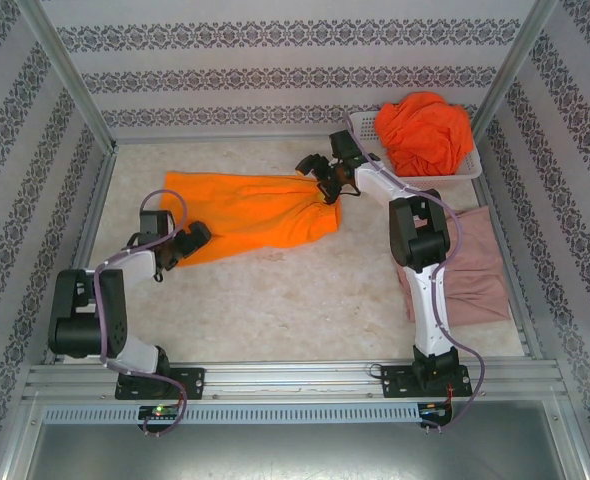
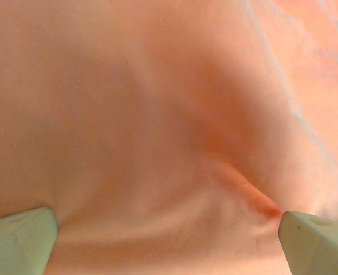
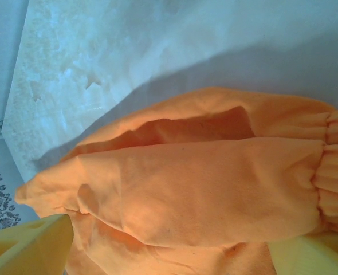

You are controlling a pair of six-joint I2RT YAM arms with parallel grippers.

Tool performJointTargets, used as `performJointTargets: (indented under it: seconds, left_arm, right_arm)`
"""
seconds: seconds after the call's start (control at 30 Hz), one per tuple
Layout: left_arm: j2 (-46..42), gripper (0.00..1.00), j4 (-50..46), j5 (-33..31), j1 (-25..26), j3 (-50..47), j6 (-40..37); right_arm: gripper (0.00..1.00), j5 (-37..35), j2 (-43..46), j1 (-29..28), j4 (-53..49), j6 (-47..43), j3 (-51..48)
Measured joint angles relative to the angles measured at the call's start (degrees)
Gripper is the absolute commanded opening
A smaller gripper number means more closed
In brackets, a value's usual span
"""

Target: Fold and stack the shorts

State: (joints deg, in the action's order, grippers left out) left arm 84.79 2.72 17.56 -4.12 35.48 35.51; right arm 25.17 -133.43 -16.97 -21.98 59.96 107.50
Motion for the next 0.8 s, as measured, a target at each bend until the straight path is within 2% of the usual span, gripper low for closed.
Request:
performJointTargets:
  seconds: [0.23,0.43,0.57,0.7,0.8]
  left_arm:
    - [-5.86,1.00,-2.56,0.26,-0.09,-3.06,0.61]
    - [-14.49,1.00,-8.41,2.95,-0.07,0.15,1.31]
    - [-18.45,1.00,-8.55,4.57,0.04,1.49,2.82]
    - [-18.08,1.00,-7.37,5.79,0.28,-0.07,4.70]
    - [-14.75,1.00,-5.99,6.45,0.39,-1.92,5.38]
  right_arm:
    - [0.93,1.88,2.99,-0.07,-0.04,-2.10,-1.73]
    - [0.94,1.29,19.34,-2.86,0.55,-4.79,-12.37]
    - [0.94,1.36,27.04,-8.63,2.32,-5.92,-16.52]
    - [0.93,1.99,25.77,-13.27,3.72,-5.95,-18.82]
    - [0.93,2.14,22.25,-13.92,3.78,-5.90,-20.24]
